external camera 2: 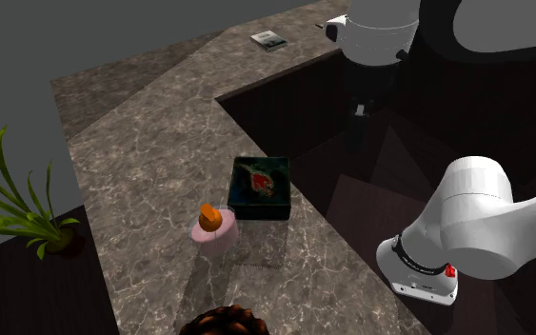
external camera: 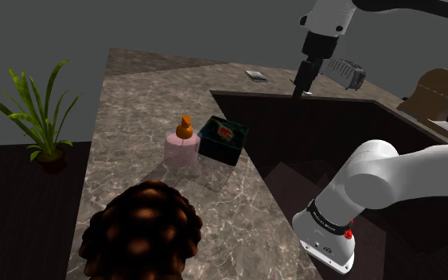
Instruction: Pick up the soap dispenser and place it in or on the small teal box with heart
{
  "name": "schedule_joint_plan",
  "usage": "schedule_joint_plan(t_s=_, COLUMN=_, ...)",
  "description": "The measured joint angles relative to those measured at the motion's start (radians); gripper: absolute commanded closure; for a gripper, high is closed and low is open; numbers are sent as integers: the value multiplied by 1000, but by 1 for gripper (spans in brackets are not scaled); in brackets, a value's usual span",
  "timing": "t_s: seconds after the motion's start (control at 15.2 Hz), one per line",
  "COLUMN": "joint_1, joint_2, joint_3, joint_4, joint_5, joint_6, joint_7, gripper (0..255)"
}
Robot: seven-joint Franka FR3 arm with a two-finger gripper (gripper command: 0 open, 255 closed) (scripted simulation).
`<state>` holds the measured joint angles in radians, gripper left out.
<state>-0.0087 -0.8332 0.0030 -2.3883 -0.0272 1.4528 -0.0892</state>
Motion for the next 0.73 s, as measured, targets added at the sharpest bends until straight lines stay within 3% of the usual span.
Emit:
schedule_joint_plan(t_s=0.2, joint_1=5, joint_2=25, joint_3=17, joint_4=-3, joint_5=14, joint_6=31, joint_7=21, gripper=0)
schedule_joint_plan(t_s=0.73, joint_1=32, joint_2=234, joint_3=121, joint_4=20, joint_5=78, joint_6=243, joint_7=143, gripper=0)
